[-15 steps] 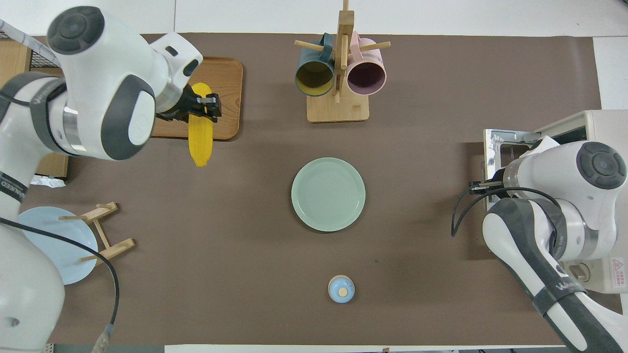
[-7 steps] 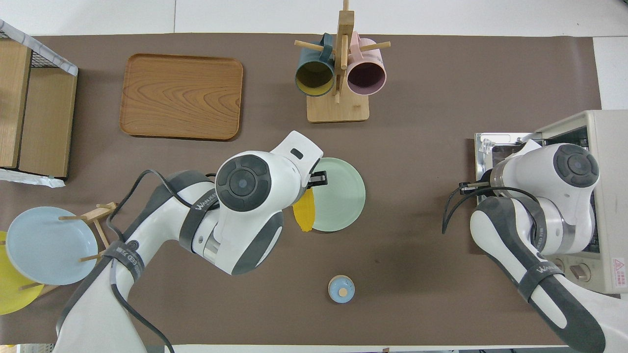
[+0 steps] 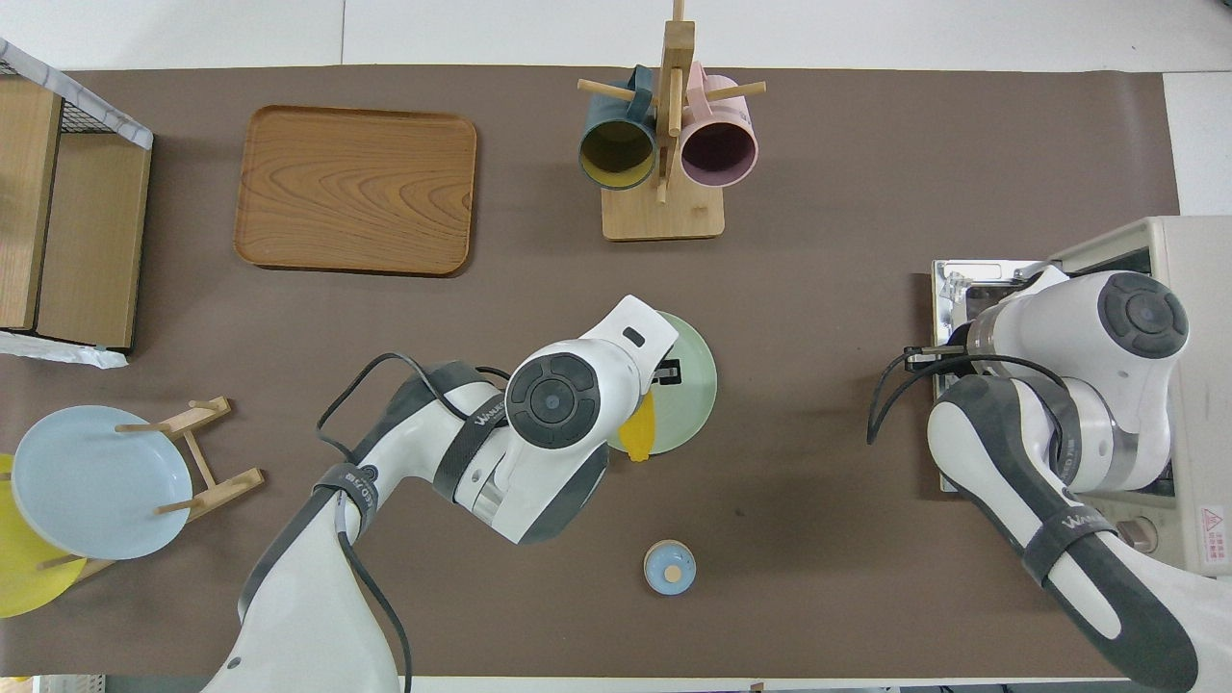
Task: Put corn in oven
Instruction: 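Carry the corn with the left gripper while the right gripper opens the door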
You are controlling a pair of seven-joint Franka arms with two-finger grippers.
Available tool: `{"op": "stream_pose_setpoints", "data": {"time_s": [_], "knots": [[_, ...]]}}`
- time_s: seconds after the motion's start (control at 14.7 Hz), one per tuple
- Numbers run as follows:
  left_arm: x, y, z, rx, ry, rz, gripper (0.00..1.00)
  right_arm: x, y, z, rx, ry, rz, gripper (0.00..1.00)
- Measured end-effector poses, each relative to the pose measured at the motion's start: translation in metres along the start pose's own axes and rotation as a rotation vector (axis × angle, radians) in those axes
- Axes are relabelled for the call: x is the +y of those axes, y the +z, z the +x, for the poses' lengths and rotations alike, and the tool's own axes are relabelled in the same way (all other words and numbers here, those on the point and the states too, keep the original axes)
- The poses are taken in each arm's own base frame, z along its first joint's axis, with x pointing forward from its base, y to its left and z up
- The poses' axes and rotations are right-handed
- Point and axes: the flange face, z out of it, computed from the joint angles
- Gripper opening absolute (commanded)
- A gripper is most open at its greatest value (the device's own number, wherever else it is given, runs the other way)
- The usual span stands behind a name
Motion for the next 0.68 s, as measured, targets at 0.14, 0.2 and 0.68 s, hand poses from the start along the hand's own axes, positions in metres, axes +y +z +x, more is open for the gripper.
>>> {"op": "stream_pose_setpoints", "data": {"time_s": [0.14,0.2,0.68], "knots": [[0.0,0.008,0.0,-0.005,0.001,0.006,0.5,0.0,0.0,0.001,0.0,0.002,0.0,0.0],[0.001,0.009,0.0,-0.005,0.001,0.006,1.0,0.0,0.001,0.001,-0.001,0.002,0.001,0.0],[-0.012,-0.035,0.021,-0.028,-0.021,0.032,1.0,-0.043,-0.003,0.001,0.005,0.046,0.058,0.0]]}}
